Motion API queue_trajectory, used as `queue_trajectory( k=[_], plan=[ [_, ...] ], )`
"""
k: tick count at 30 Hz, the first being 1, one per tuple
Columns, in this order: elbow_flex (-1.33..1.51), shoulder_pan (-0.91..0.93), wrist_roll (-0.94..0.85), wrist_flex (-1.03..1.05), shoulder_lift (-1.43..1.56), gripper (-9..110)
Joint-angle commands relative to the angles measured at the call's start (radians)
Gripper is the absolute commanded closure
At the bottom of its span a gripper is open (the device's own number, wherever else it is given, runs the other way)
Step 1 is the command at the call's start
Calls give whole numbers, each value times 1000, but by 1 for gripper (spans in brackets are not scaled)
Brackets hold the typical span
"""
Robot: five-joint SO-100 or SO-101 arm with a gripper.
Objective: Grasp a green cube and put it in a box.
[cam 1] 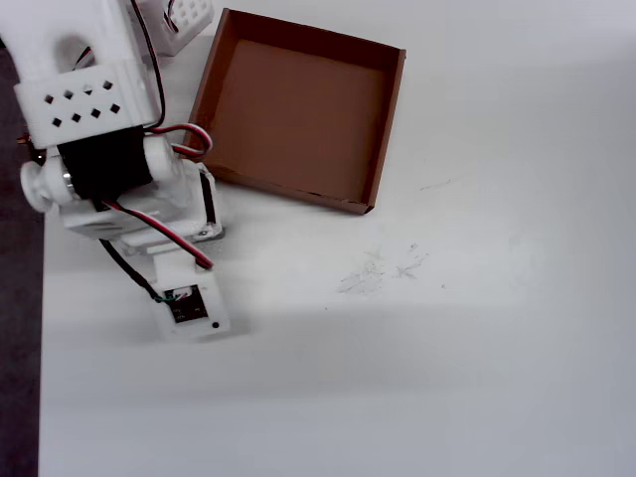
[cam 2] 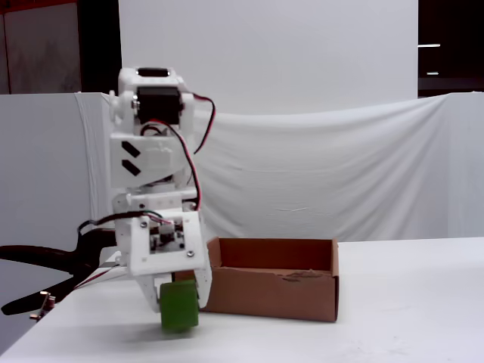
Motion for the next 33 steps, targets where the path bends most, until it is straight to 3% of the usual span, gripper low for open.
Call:
queue_trajectory(
  k=[1,7,19,33],
  plan=[
    [-43,3,-11,34,92,87],
    [-98,-21,-9,144,233,88],
    [-60,-265,60,308,456,88],
    [207,-477,141,221,463,88]
  ],
)
